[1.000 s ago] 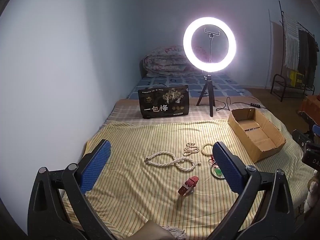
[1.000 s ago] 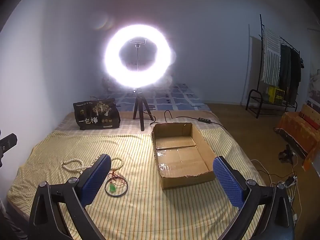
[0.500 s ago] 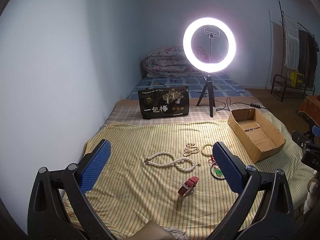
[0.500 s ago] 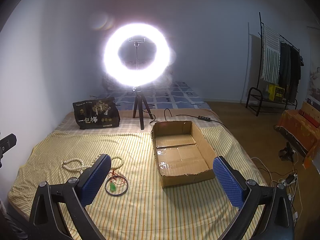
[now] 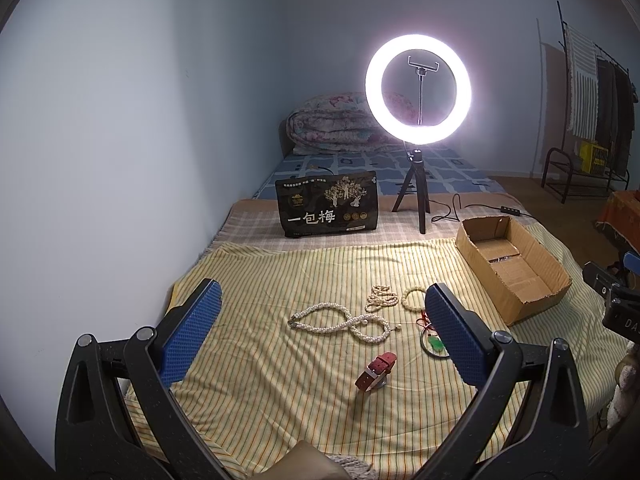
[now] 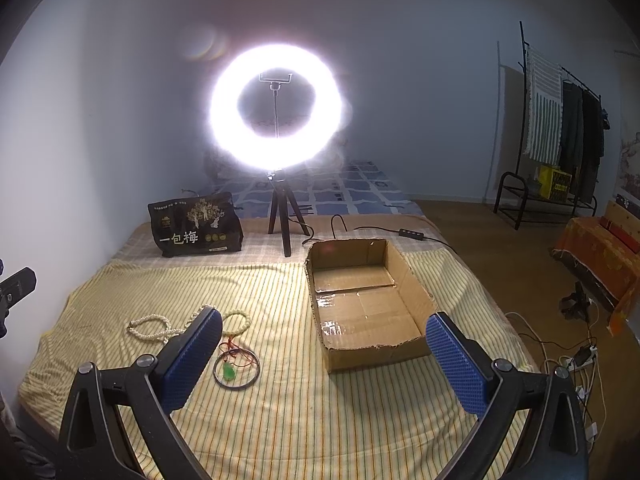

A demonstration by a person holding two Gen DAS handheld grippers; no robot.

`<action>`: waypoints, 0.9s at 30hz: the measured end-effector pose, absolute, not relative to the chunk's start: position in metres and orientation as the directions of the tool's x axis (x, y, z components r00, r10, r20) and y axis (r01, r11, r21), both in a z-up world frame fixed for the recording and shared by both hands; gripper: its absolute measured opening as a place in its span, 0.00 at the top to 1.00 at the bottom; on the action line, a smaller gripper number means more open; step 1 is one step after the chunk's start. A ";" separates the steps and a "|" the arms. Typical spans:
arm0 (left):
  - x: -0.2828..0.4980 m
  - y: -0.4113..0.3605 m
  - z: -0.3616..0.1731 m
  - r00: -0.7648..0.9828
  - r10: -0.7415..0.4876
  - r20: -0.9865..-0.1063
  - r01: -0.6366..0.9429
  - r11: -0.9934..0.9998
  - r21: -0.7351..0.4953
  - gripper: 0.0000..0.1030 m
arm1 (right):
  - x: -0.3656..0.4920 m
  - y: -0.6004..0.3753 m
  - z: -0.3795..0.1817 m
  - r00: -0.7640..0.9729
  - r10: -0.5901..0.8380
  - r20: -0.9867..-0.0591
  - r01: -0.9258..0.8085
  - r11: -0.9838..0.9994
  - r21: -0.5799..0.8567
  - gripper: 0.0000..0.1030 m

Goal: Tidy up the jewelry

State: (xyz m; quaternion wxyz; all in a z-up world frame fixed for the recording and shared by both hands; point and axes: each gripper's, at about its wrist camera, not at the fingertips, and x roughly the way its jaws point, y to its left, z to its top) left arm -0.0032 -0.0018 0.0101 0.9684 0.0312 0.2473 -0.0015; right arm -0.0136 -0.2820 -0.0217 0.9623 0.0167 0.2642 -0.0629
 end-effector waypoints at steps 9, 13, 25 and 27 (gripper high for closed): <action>-0.003 -0.002 0.010 0.878 0.011 -0.479 0.020 0.998 0.060 0.00 | -0.014 -0.282 -0.021 0.853 -0.110 -0.510 0.129 0.992 0.002 0.00; -0.004 -0.002 0.010 0.878 0.012 -0.478 0.019 0.998 0.060 0.00 | -0.014 -0.282 -0.021 0.853 -0.109 -0.510 0.129 0.992 0.003 0.00; -0.004 -0.002 0.010 0.878 0.011 -0.479 0.020 0.998 0.059 0.00 | -0.014 -0.280 -0.023 0.853 -0.107 -0.511 0.127 0.992 0.004 0.00; -0.004 -0.002 0.010 0.877 0.011 -0.480 0.020 0.998 0.060 0.00 | -0.014 -0.280 -0.023 0.853 -0.106 -0.511 0.125 0.992 0.004 0.00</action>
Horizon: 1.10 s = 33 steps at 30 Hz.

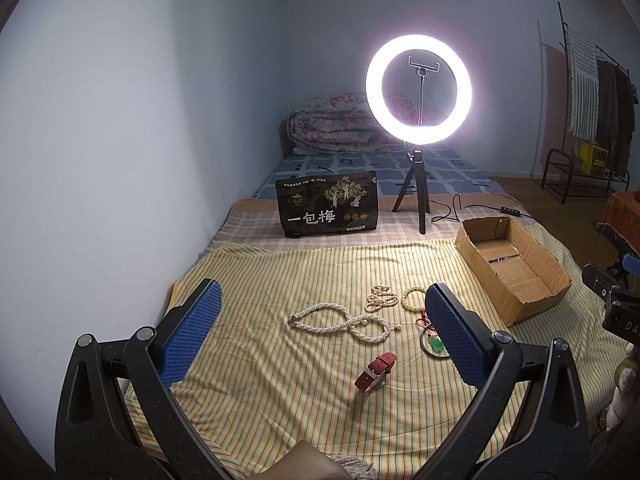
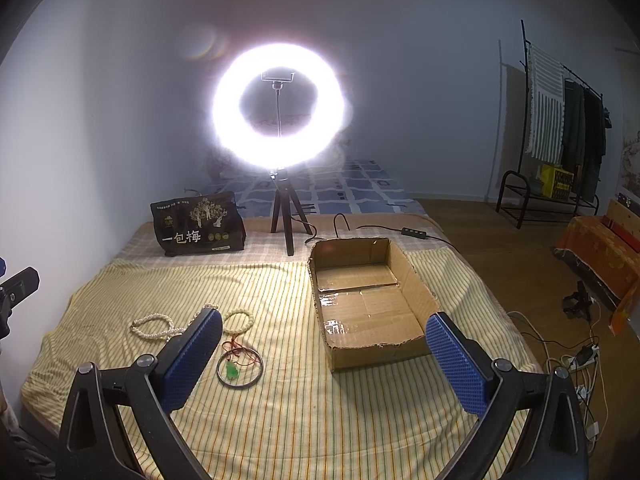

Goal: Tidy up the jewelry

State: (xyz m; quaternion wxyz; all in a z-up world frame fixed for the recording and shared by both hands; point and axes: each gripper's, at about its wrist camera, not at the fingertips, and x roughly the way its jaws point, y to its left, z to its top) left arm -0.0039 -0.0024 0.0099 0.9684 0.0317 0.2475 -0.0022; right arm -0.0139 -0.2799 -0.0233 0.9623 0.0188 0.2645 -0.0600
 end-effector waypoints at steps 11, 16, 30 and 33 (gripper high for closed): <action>-0.004 -0.002 0.009 0.878 0.011 -0.479 0.019 0.998 0.059 0.00 | -0.013 -0.278 -0.024 0.852 -0.099 -0.514 0.121 0.993 0.008 0.00; -0.004 -0.002 0.009 0.878 0.012 -0.478 0.019 0.998 0.059 0.00 | -0.012 -0.276 -0.024 0.851 -0.095 -0.516 0.117 0.993 0.010 0.00; 0.005 0.004 -0.007 0.845 0.000 -0.535 0.021 0.999 0.033 0.00 | 0.001 -0.271 -0.039 0.823 -0.076 -0.563 0.078 0.997 -0.020 0.00; 0.011 0.008 -0.015 0.819 -0.013 -0.573 0.025 1.000 0.012 0.00 | 0.007 -0.267 -0.049 0.804 -0.057 -0.592 0.043 0.998 -0.037 0.00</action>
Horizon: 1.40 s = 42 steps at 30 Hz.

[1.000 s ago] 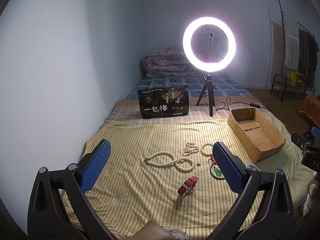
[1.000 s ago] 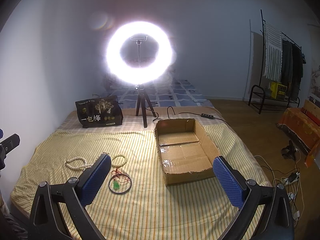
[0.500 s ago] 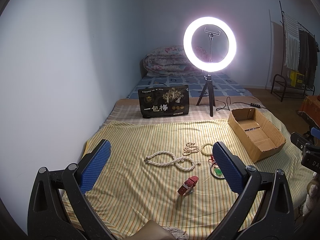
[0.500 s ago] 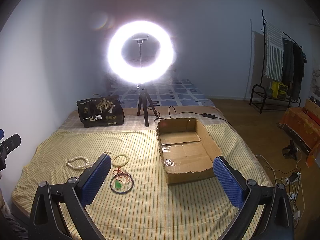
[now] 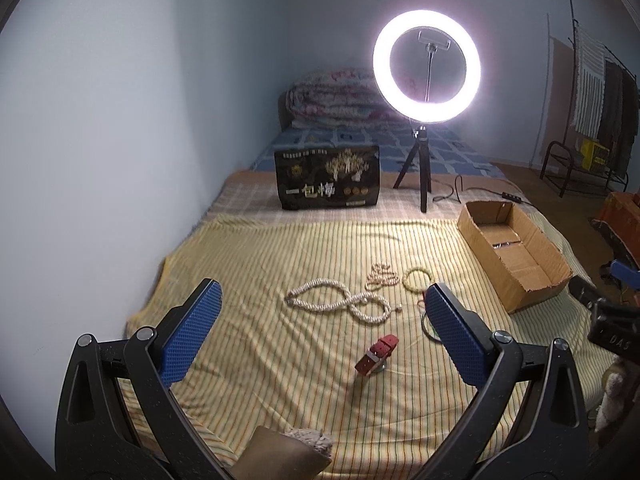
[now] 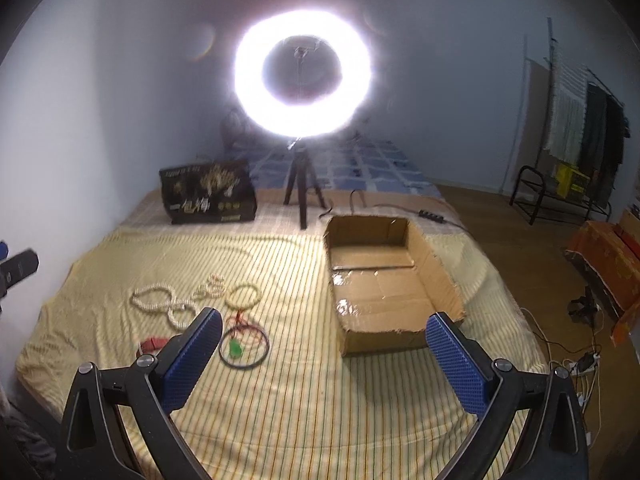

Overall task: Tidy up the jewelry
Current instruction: 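Close the left tool on the red watch strap while the right tool grasps the pale bead bracelet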

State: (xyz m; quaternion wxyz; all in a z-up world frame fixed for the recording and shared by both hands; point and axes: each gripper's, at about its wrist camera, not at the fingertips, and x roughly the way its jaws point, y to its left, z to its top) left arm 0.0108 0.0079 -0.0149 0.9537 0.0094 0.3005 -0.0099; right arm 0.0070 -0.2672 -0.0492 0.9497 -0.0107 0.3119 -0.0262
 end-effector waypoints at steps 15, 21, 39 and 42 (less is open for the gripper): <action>0.035 0.014 -0.059 0.649 -0.157 -0.744 0.131 0.987 -0.094 0.18 | 0.042 -0.254 -0.100 0.654 0.107 -0.749 -0.125 0.992 0.033 0.09; 0.044 -0.005 -0.081 0.570 -0.167 -0.805 0.207 0.977 -0.056 0.30 | 0.073 -0.255 -0.103 0.607 0.164 -0.778 -0.139 0.985 0.099 0.11; 0.089 -0.025 -0.130 0.466 -0.136 -0.875 0.296 0.955 0.010 0.36 | 0.203 -0.233 -0.164 0.373 0.274 -0.887 -0.115 0.962 0.249 0.42; 0.095 -0.030 -0.139 0.448 -0.129 -0.885 0.311 0.950 0.019 0.36 | 0.219 -0.234 -0.175 0.346 0.272 -0.898 -0.074 0.962 0.263 0.48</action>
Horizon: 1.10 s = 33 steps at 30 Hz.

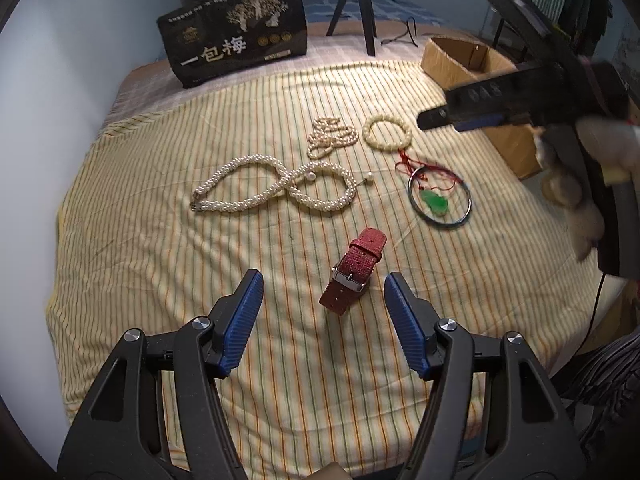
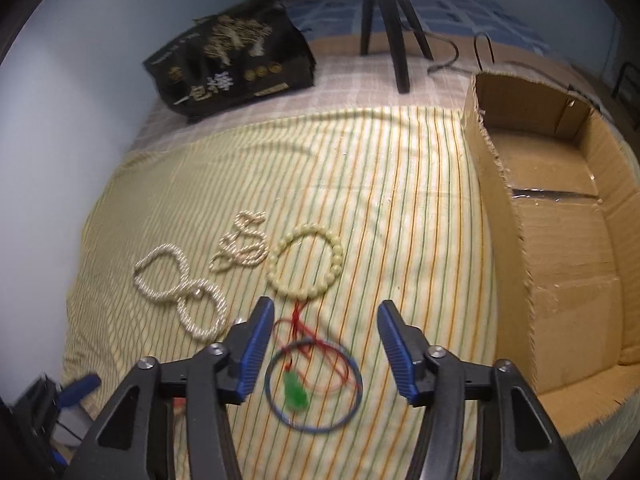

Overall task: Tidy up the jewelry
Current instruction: 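Close the left tool on the red watch strap while the right tool grasps the pale bead bracelet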

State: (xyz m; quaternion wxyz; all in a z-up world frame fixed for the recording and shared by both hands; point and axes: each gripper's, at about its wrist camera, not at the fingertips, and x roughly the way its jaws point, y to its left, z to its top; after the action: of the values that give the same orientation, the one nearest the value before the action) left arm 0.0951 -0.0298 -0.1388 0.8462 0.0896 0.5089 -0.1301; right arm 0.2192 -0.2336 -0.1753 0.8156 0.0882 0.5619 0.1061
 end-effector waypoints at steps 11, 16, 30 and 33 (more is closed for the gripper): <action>0.110 -0.035 -0.160 0.413 -0.103 -0.905 0.315 0.948 0.035 0.41 | 0.253 -0.241 -0.205 0.308 0.281 -0.909 0.050 0.949 0.310 0.61; 0.117 -0.034 -0.167 0.396 -0.100 -0.913 0.309 0.951 0.030 0.43 | 0.259 -0.237 -0.208 0.306 0.299 -0.904 0.049 0.943 0.329 0.62; 0.127 -0.037 -0.171 0.346 -0.157 -0.925 0.300 0.953 -0.050 0.81 | 0.270 -0.224 -0.216 0.314 0.252 -0.915 0.037 0.960 0.277 0.73; 0.126 -0.037 -0.170 0.351 -0.159 -0.923 0.295 0.954 -0.053 0.82 | 0.271 -0.223 -0.216 0.322 0.242 -0.915 0.027 0.964 0.264 0.83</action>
State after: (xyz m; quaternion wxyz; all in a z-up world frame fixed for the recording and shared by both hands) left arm 0.1259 -0.0373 -0.1698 0.8195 0.0614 0.5527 -0.1386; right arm 0.2708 -0.2229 -0.2156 0.8046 0.1163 0.5785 0.0667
